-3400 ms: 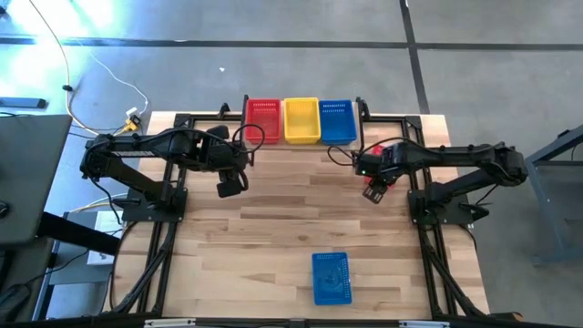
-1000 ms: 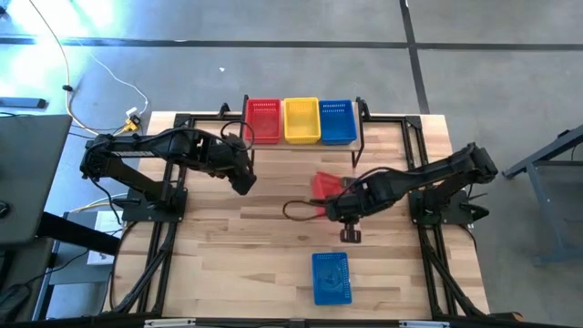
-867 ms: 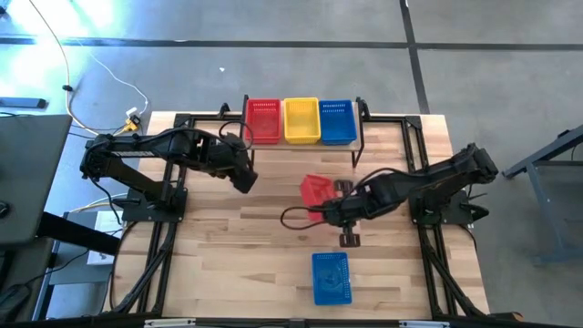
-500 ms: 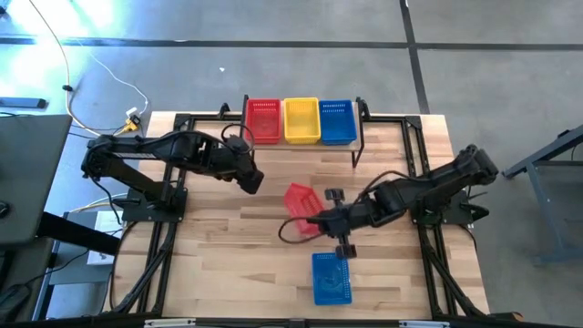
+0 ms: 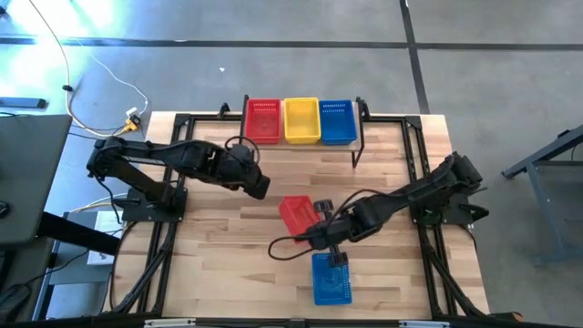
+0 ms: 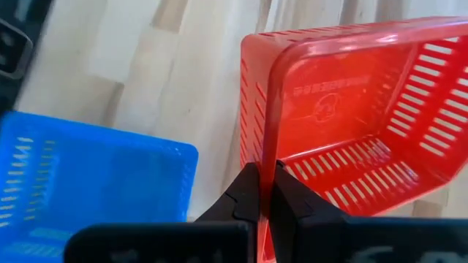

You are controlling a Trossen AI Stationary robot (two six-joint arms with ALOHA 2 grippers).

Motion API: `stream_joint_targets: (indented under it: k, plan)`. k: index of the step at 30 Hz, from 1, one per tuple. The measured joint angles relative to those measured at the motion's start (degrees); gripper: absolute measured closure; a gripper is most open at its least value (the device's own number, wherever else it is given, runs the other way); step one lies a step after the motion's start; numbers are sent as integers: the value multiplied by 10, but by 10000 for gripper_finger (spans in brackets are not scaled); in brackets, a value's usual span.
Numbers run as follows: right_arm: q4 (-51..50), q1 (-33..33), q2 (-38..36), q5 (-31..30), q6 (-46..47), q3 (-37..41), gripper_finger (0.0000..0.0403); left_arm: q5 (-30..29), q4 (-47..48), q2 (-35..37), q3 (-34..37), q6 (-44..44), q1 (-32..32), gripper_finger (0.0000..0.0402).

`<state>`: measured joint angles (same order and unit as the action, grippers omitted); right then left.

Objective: Stack baskets on shelf by color
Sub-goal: Stack the red bin on top of the red bin on the shelf

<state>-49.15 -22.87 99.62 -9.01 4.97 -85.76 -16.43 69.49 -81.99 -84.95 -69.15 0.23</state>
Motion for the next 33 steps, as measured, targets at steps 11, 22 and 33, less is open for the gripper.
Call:
stream_joint_targets:
  k: [11,22,33]
  plan:
    - [-13,23,75,-65,-66,0,403,64,-9,-34,-2,-57,15,259]
    - [-75,89,116,1,0,0,403,74,-5,-34,-1,-37,21,259]
    - [-63,122,117,93,100,0,400,82,-7,-35,-1,-21,21,259]
